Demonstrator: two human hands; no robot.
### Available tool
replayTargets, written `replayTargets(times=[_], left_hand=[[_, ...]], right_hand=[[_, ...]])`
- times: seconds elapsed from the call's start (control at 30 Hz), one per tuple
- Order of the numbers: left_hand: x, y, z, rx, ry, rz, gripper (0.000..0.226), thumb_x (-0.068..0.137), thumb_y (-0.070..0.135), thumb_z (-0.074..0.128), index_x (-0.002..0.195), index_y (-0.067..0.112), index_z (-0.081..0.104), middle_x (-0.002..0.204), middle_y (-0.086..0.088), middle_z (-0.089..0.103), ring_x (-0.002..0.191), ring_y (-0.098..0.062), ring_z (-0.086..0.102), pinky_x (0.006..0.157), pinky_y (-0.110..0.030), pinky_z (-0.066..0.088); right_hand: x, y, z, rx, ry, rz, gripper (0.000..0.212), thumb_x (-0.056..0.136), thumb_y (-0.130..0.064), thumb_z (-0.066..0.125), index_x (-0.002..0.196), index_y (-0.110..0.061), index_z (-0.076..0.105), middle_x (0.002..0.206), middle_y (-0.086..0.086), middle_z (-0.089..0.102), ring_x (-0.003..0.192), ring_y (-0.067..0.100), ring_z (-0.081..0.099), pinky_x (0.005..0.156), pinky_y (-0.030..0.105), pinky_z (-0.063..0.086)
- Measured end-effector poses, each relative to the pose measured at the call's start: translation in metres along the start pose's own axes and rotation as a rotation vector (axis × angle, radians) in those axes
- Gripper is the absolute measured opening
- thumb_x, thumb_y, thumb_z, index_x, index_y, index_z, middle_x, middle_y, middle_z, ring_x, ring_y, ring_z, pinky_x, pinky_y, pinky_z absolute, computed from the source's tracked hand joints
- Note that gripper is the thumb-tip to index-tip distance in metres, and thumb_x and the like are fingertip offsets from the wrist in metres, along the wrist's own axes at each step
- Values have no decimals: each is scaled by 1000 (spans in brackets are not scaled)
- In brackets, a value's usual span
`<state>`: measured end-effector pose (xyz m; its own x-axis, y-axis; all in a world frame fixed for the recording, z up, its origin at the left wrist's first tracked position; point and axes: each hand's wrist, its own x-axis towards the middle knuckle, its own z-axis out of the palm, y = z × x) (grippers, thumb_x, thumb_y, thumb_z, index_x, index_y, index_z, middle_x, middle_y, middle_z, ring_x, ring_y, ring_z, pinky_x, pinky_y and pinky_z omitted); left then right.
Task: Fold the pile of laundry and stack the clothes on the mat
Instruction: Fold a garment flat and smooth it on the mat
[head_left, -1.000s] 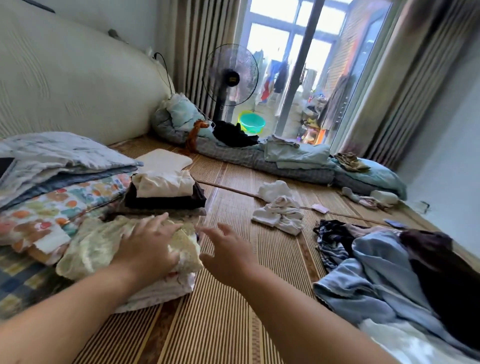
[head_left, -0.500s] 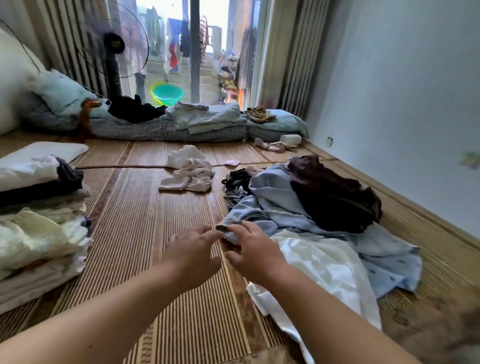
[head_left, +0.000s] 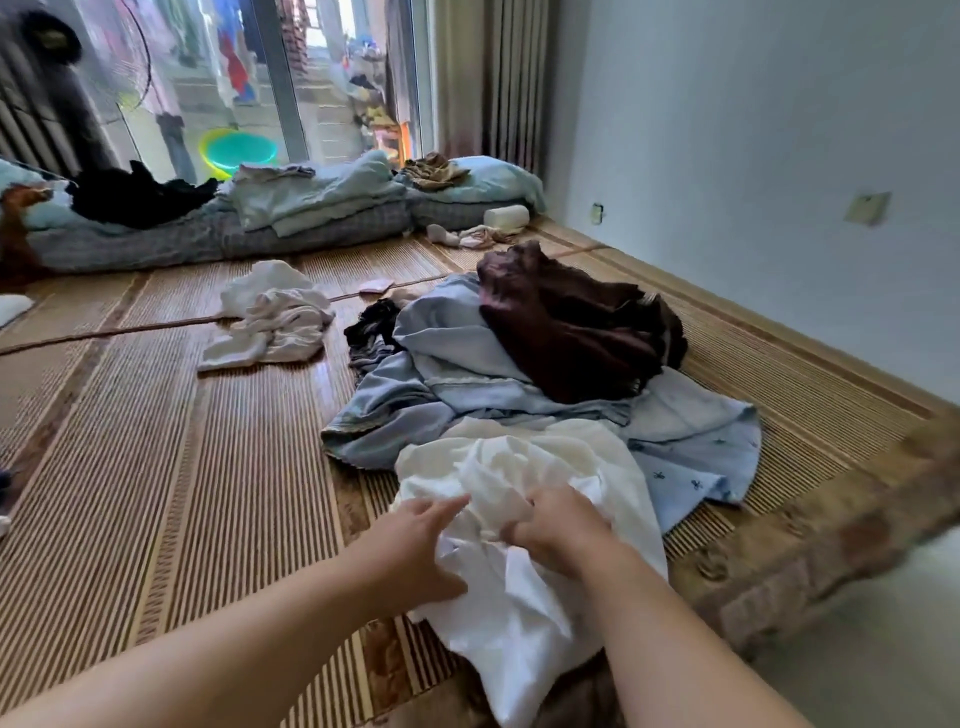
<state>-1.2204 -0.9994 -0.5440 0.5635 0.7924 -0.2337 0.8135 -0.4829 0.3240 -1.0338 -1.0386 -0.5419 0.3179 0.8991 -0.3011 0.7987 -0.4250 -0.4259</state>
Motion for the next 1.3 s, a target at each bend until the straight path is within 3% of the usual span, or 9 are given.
replayTargets(times=[0.17,0.27,0.33,0.5,0.83,1.0,1.07,1.2,1.3], left_hand=[[27,16,10,-11,-94,-140,130,71,39,81,148,42,-24,122,2,58,98,-16,59,85,-29,50],[31,13,3,29,-27,-124,91,82,20,67,152,41,12,110,2,63,95,-19,61,75,-28,48],[26,8,-13,12,27,-82,56,84,15,59,131,44,48,108,6,64,95,-17,61,73,-27,48],[4,-13,-83,-71,190,-41,16,92,20,58,93,34,63,95,4,67,92,-19,65,84,-37,54],[-87,-68,-235,-240,535,-185,24,98,15,51,98,-5,65,87,-12,57,85,-22,51,75,-34,40],[-162,-100,-305,-294,731,-353,31,98,38,51,87,11,60,80,-9,59,82,-27,57,76,-39,52],[-187,-108,-323,-619,782,-336,27,97,36,55,98,10,62,83,-10,63,83,-27,62,86,-45,55],[-222,-119,-345,-986,575,-356,28,93,24,54,67,16,60,48,-1,56,44,-14,60,43,-21,49],[-240,-127,-333,-935,261,-392,30,91,24,50,63,17,57,49,3,55,42,-9,58,51,-20,32]], right_hand=[[-1,5,-4,294,94,-64,26,90,-33,51,108,-15,60,111,8,65,105,30,57,88,34,45],[-1,8,-8,512,176,-58,24,92,-35,50,97,-14,57,99,6,64,94,27,57,78,33,43],[0,11,-12,601,248,-37,24,93,-38,49,89,-15,55,90,2,62,86,23,56,72,33,40],[-1,2,-19,765,392,-91,29,95,-38,52,77,-15,50,76,0,56,77,22,53,72,38,42],[-34,-105,-112,1082,414,-290,27,100,-32,49,93,-13,66,81,1,57,66,15,53,63,29,42],[-64,-185,-173,1157,306,-435,14,101,-33,47,98,-29,61,97,-3,68,84,16,68,73,35,47],[-71,-217,-183,1144,261,-473,15,101,-34,46,101,-30,61,99,-4,69,87,15,68,77,36,46],[-75,-271,-173,1075,152,-536,16,102,-34,44,102,-33,61,94,-9,68,79,12,66,75,35,43],[-77,-307,-144,1050,66,-559,19,101,-38,44,94,-31,60,84,-5,63,68,15,63,70,34,49]])
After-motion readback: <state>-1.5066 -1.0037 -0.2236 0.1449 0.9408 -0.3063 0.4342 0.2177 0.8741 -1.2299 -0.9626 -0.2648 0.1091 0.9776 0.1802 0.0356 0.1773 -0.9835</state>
